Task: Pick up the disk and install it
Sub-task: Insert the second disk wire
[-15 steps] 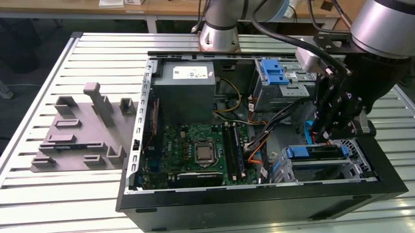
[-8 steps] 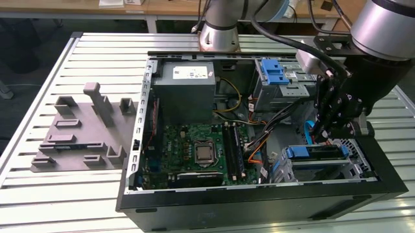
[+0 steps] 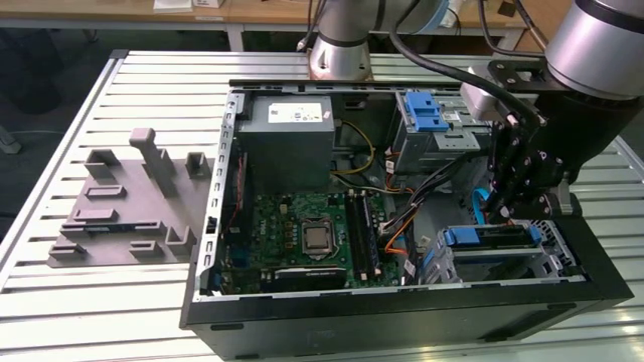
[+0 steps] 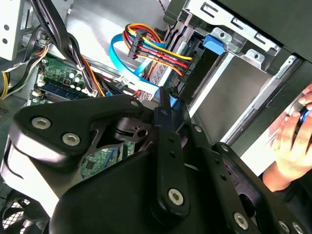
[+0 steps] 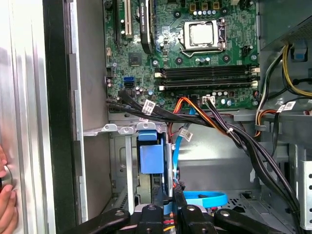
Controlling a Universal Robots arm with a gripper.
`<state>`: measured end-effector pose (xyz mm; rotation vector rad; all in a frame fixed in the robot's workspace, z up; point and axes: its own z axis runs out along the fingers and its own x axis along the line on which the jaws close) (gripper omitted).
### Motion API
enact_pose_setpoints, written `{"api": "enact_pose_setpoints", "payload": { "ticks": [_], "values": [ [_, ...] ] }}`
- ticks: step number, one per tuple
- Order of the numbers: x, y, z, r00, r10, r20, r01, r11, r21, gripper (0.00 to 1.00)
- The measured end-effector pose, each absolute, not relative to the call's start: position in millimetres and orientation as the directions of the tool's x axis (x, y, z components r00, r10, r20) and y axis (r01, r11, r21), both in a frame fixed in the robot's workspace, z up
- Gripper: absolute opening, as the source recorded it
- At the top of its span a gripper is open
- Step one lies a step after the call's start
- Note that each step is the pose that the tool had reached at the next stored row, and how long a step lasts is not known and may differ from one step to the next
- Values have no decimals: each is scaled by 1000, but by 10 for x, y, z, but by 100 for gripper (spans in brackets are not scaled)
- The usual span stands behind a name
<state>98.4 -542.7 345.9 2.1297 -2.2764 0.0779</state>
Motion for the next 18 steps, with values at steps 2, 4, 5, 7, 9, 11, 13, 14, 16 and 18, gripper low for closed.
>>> {"api": "enact_pose_setpoints", "payload": {
  "ticks": [2, 4, 5, 7, 9, 11, 13, 14, 16, 18],
  "values": [
    [985, -5428, 3459, -67, -996, 51, -998, 66, -21, 22],
    [985, -5428, 3459, -67, -996, 51, -998, 66, -21, 22],
    [984, -5428, 3458, -67, -996, 51, -998, 66, -21, 22],
    [984, -5429, 3456, -67, -996, 51, -998, 66, -21, 22],
    [984, -5438, 3450, -67, -996, 51, -998, 66, -21, 22],
    [985, -5448, 3443, -67, -996, 51, -998, 66, -21, 22],
    [987, -5456, 3435, -67, -996, 51, -998, 66, -21, 22],
    [989, -5459, 3432, -67, -996, 51, -998, 66, -21, 22],
    [995, -5464, 3424, -67, -997, 50, -998, 66, -20, 22],
    [1006, -5467, 3419, -67, -997, 49, -998, 66, -20, 22]
  ]
}}
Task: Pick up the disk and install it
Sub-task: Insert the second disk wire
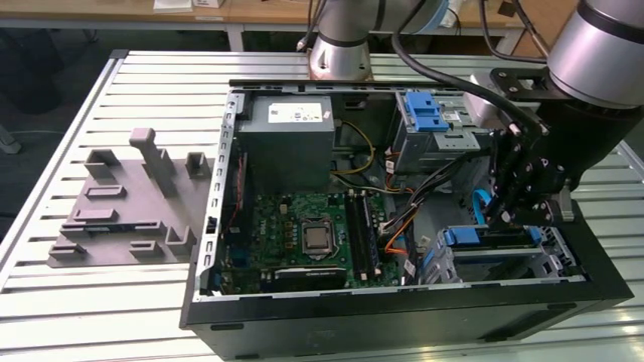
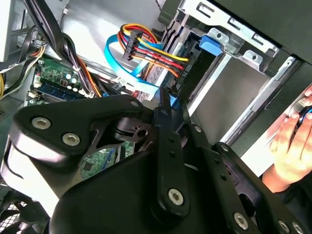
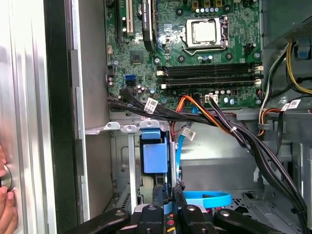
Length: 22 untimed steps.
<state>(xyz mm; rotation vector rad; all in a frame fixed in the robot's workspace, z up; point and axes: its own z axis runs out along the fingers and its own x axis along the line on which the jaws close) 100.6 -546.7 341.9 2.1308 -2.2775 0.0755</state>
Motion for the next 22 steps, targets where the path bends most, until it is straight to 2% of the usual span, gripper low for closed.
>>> {"api": "enact_pose_setpoints", "payload": {
  "ticks": [22],
  "values": [
    [1024, -5502, 3361, -67, -997, 44, -998, 66, -20, 22]
  ]
}}
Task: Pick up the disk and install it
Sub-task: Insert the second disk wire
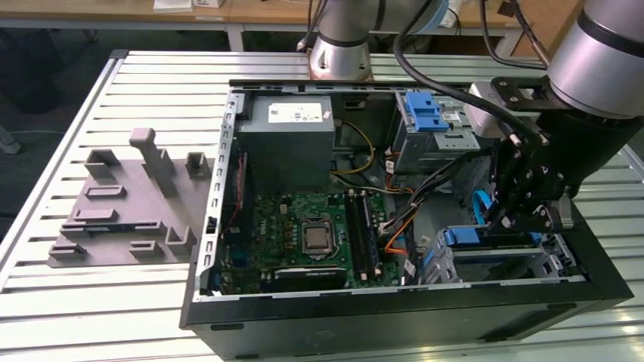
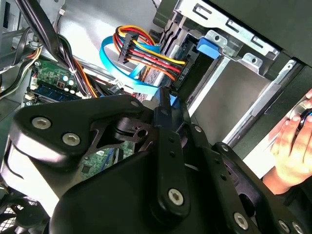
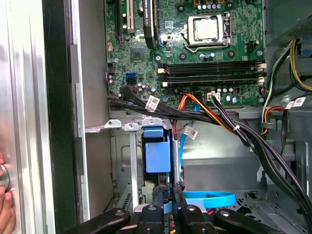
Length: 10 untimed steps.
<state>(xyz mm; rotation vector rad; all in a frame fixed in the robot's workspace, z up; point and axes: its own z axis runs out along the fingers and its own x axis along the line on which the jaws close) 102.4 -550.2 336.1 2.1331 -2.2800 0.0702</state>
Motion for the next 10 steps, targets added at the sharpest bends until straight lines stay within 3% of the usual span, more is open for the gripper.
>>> {"api": "enact_pose_setpoints", "payload": {
  "ticks": [10],
  "values": [
    [1036, -5505, 3339, -67, -997, 43, -998, 66, -20, 22]
  ]
}}
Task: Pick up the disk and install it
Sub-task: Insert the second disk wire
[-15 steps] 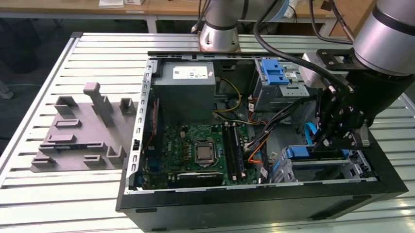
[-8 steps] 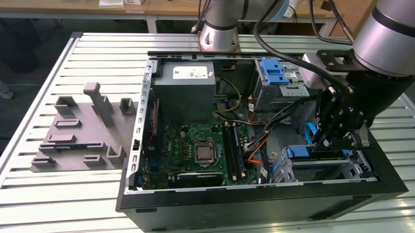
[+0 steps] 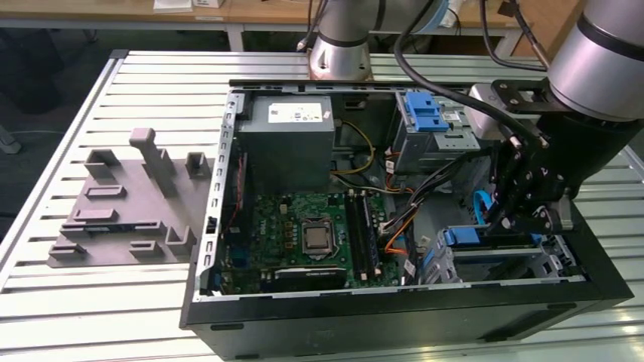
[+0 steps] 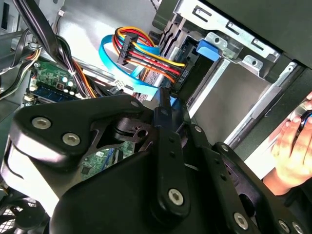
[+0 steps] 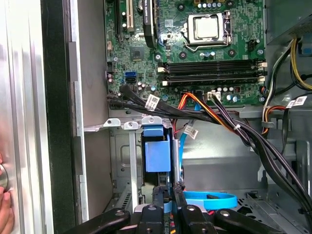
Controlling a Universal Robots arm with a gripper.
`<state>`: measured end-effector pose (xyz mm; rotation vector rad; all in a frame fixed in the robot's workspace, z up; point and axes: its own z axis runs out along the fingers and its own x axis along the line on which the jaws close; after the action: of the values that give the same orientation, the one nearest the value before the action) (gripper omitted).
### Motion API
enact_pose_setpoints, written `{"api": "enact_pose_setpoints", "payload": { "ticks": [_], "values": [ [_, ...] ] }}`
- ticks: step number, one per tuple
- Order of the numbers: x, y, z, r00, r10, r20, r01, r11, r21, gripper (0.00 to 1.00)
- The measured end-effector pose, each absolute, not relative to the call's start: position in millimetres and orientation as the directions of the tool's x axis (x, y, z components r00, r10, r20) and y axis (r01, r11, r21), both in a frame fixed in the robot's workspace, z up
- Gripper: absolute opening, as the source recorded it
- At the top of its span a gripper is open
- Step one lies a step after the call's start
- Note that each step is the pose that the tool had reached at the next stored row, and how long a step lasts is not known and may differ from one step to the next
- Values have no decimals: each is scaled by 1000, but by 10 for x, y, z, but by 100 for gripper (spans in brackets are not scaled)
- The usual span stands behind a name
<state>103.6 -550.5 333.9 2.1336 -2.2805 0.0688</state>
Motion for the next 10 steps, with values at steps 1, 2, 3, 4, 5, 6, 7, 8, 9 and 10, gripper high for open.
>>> {"api": "enact_pose_setpoints", "payload": {
  "ticks": [1, 2, 3, 4, 5, 6, 7, 8, 9, 10],
  "values": [
    [1036, -5506, 3336, -67, -997, 43, -998, 66, -20, 22],
    [1037, -5506, 3334, -67, -997, 43, -998, 66, -20, 22],
    [1037, -5507, 3332, -67, -997, 43, -998, 66, -20, 22],
    [1037, -5508, 3329, -67, -997, 43, -998, 66, -20, 22],
    [1038, -5509, 3326, -67, -997, 43, -998, 66, -20, 22],
    [1039, -5509, 3324, -67, -997, 43, -998, 66, -20, 22],
    [1039, -5509, 3322, -67, -997, 43, -998, 66, -20, 22],
    [1040, -5510, 3321, -67, -997, 43, -998, 66, -20, 22],
    [1040, -5510, 3321, -67, -997, 43, -998, 66, -20, 22],
    [1040, -5510, 3321, -67, -997, 43, -998, 66, -20, 22]
  ]
}}
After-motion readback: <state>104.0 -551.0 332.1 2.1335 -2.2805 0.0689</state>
